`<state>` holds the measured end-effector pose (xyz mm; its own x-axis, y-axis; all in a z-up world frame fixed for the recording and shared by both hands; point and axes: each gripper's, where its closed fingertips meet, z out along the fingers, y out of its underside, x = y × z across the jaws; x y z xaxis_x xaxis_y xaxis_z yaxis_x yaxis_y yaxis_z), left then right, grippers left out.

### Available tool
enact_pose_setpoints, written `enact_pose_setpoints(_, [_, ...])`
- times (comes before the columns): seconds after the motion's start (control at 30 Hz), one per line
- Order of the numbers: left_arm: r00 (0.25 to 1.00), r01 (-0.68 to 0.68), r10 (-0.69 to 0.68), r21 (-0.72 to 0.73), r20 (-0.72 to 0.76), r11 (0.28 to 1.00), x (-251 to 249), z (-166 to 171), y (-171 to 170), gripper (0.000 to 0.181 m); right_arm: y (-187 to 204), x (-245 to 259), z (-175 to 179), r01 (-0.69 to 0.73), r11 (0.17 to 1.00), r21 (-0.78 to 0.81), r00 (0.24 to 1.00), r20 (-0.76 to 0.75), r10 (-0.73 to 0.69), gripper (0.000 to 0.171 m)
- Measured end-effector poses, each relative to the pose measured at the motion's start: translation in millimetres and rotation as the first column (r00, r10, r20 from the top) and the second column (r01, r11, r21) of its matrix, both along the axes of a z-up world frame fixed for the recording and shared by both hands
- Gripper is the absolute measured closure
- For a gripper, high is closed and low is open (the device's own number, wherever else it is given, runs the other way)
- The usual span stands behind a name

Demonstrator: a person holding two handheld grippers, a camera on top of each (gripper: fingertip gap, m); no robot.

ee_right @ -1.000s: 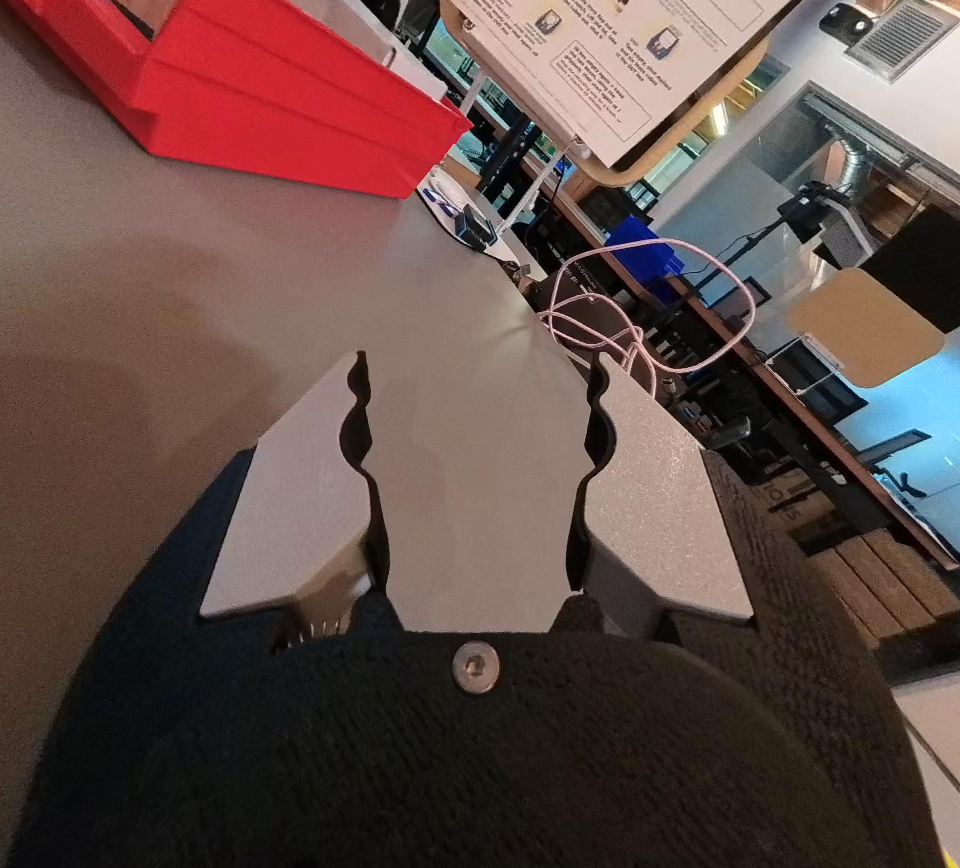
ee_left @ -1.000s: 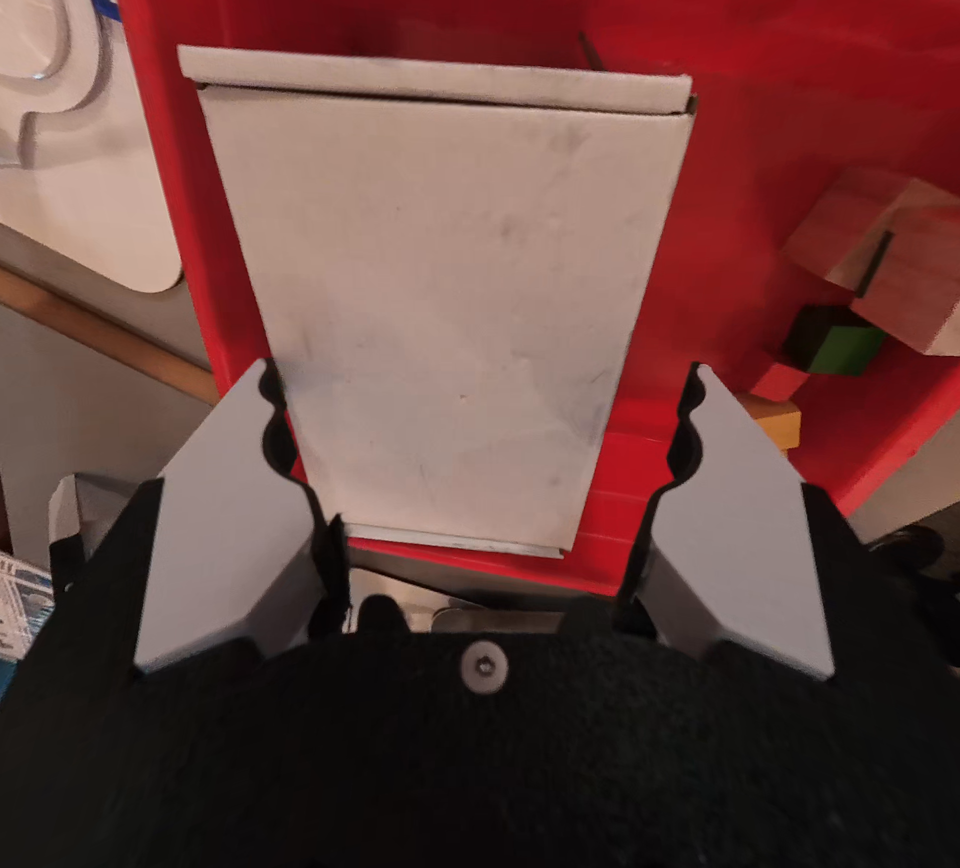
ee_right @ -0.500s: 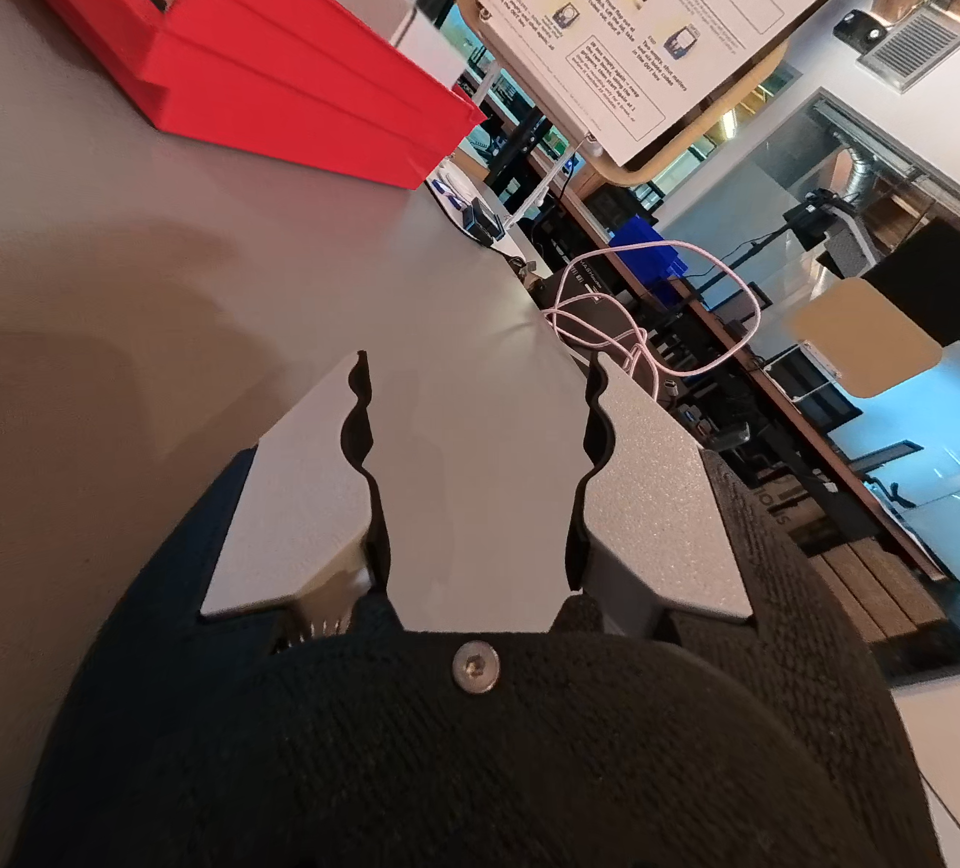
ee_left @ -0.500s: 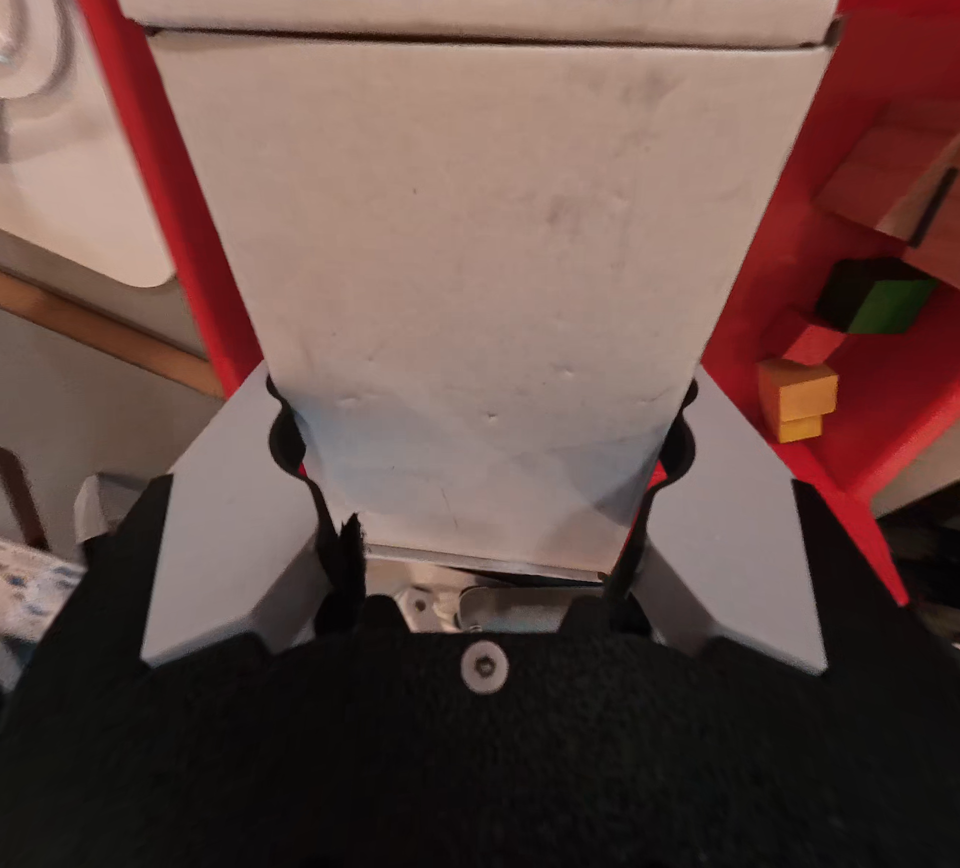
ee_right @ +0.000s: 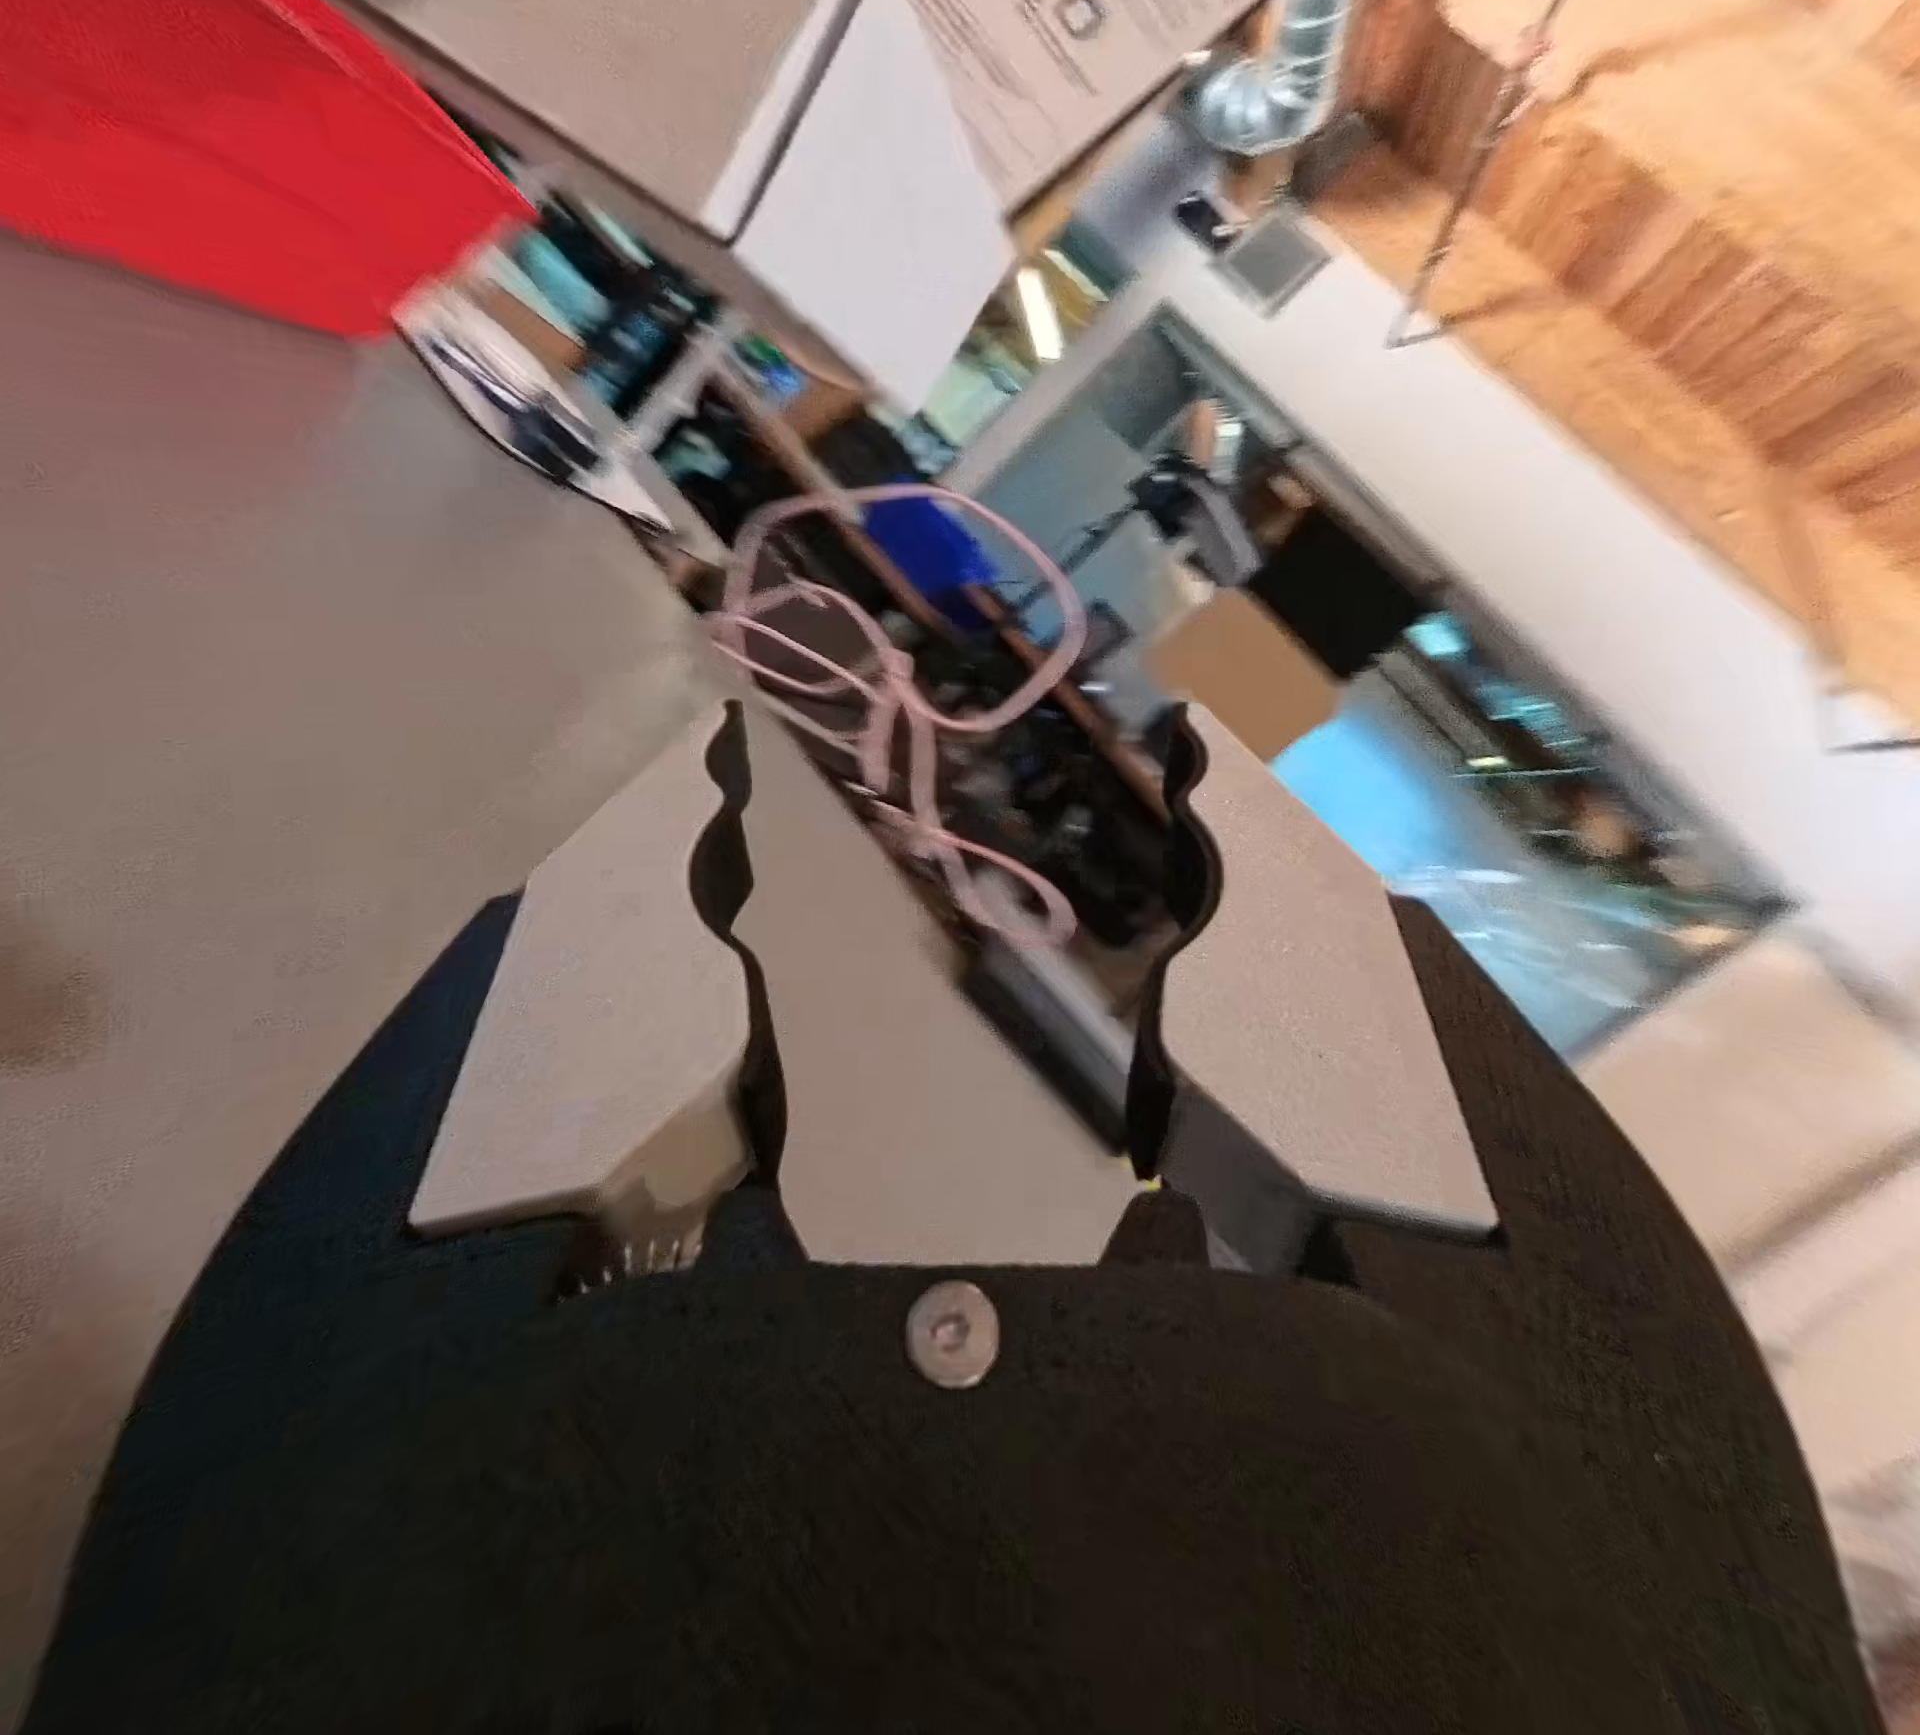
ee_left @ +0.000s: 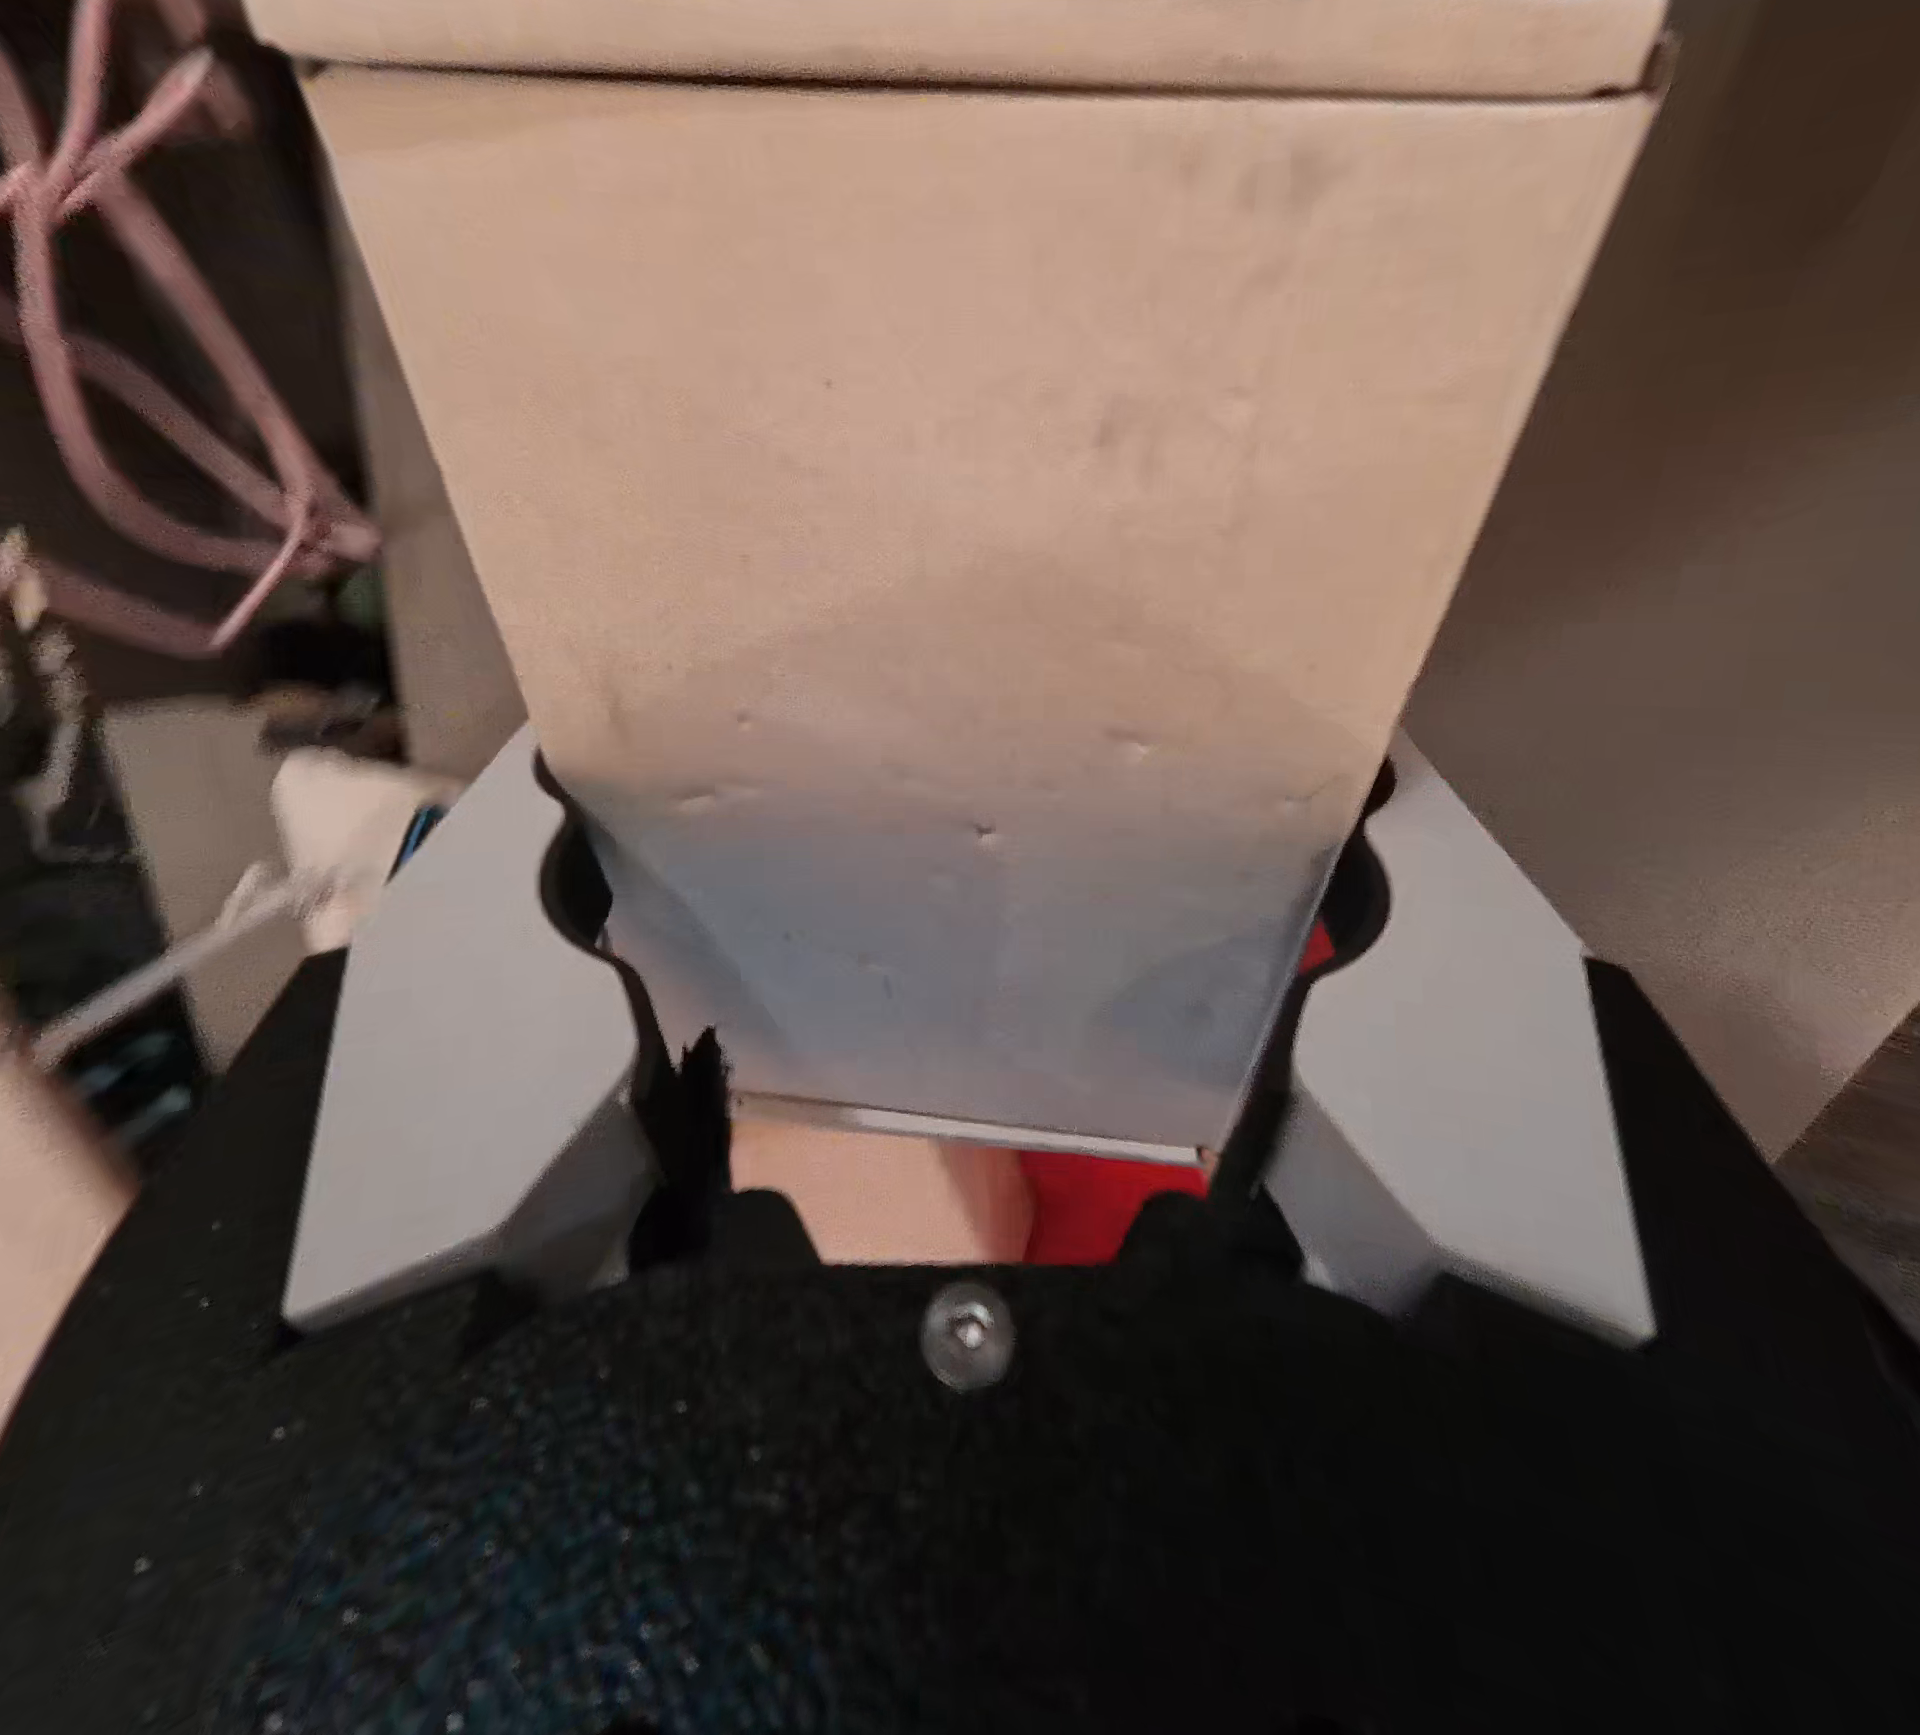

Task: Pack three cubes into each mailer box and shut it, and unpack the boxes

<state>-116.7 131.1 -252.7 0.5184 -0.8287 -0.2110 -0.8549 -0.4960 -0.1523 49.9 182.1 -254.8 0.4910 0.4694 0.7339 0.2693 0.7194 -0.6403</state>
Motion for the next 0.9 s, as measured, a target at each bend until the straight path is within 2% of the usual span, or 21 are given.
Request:
enact_pose_setpoints(0.07, [0.999, 0.047, -0.046, -0.065, 0.021, 0.997, 45, -27, 10, 0.04, 26, 19, 2, 0.122, 0.986, 0.111, 0.992, 0.019, -0.125, 0.094])
enact_pose_setpoints(0.17, [0.995, 0.092, -0.095, -0.094, -0.027, 0.991, 88, -62, 30, 0.04, 61, 49, 6, 0.227, 0.974, -0.002, 0.973, -0.049, -0.226, 0.094])
enact_pose_setpoints(0.33, [0.993, 0.101, -0.106, -0.113, -0.043, 0.989, 136, -91, 51, 0.04, 89, 75, 5, 0.263, 0.95, -0.168, 0.947, -0.145, -0.287, 0.093])
enact_pose_setpoints(0.53, [0.997, 0.068, -0.072, -0.18, -0.013, 0.981, 155, -125, 51, 0.04, 103, 85, 3, 0.252, 0.93, -0.267, 0.93, -0.199, -0.309, 0.094])
enact_pose_setpoints(0.6, [0.998, 0.044, -0.039, -0.122, 0.046, 0.992, 162, -131, 57, 0.032, 105, 87, 3, 0.243, 0.926, -0.288, 0.926, -0.215, -0.31, 0.093])
enact_pose_setpoints(0.63, [0.998, 0.014, -0.011, -0.051, 0.059, 0.999, 161, -128, 65, 0.021, 106, 88, 3, 0.24, 0.926, -0.293, 0.924, -0.223, -0.311, 0.093])
enact_pose_setpoints(0.7, [0.991, -0.035, 0.015, 0.143, 0.135, 0.989, 160, -107, 79, 0.021, 107, 90, 4, 0.237, 0.925, -0.296, 0.92, -0.236, -0.311, 0.092])
enact_pose_setpoints(0.73, [0.974, -0.071, 0.019, 0.225, 0.224, 0.972, 163, -91, 80, 0.021, 107, 90, 5, 0.232, 0.927, -0.296, 0.921, -0.24, -0.307, 0.092])
enact_pose_setpoints(0.83, [0.849, -0.203, -0.057, 0.424, 0.525, 0.883, 163, -38, 69, 0.022, 108, 90, 5, 0.224, 0.927, -0.302, 0.92, -0.249, -0.303, 0.092])
enact_pose_setpoints(0.9, [0.715, -0.268, -0.233, 0.565, 0.66, 0.78, 158, -3, 55, 0.023, 109, 91, 4, 0.213, 0.927, -0.31, 0.919, -0.258, -0.297, 0.092])
